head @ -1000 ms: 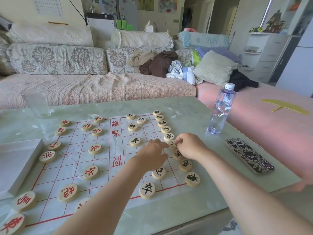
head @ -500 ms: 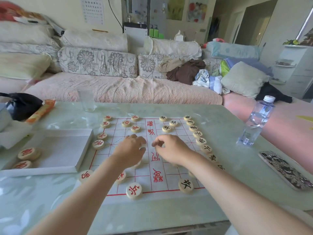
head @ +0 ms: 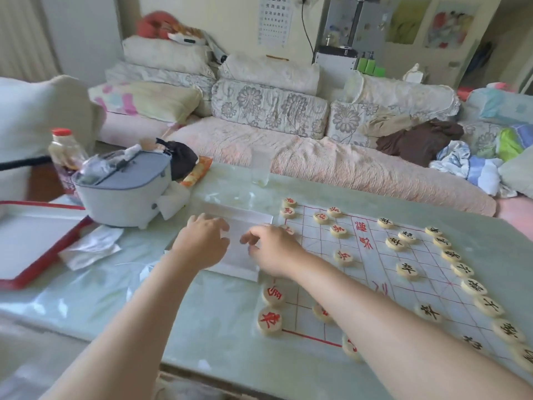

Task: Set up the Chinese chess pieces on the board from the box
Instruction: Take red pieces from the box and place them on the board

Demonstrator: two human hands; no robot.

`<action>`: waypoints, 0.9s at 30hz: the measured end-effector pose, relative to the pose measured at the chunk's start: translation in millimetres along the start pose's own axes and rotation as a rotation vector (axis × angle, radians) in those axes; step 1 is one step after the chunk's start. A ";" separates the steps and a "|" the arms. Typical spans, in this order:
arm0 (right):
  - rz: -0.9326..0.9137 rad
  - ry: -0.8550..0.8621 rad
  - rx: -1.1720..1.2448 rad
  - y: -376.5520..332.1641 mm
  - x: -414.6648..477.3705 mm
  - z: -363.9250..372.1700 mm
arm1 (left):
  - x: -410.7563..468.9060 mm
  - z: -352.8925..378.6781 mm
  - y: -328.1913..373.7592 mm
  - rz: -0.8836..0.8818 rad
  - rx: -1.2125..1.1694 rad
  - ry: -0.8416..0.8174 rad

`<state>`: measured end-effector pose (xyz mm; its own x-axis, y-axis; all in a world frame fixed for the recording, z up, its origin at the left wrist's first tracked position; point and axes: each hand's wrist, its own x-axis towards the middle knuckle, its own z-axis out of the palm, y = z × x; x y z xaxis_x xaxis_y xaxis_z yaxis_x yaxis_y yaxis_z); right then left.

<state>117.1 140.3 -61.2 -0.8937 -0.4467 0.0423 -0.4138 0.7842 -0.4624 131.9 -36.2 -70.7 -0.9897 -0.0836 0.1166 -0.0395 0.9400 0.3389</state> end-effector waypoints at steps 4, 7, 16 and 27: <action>-0.090 -0.062 -0.139 -31.6 42.0 23.5 | 1.8 -14.0 -36.6 -0.099 0.091 -0.020; -0.127 -0.093 -0.186 -48.7 67.4 35.8 | 3.2 -23.6 -57.7 -0.190 0.109 -0.037; -0.177 -0.050 -0.039 -56.5 102.7 68.9 | 12.1 -21.2 -86.3 -0.240 0.096 -0.152; -0.171 0.062 -0.124 -17.9 87.9 47.7 | 18.5 -7.1 -54.2 -0.295 0.278 -0.219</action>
<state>54.3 66.4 -91.5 -0.8160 -0.5534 0.1674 -0.5752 0.7480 -0.3310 116.7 -91.0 -80.3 -0.9352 -0.3170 -0.1576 -0.3297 0.9421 0.0616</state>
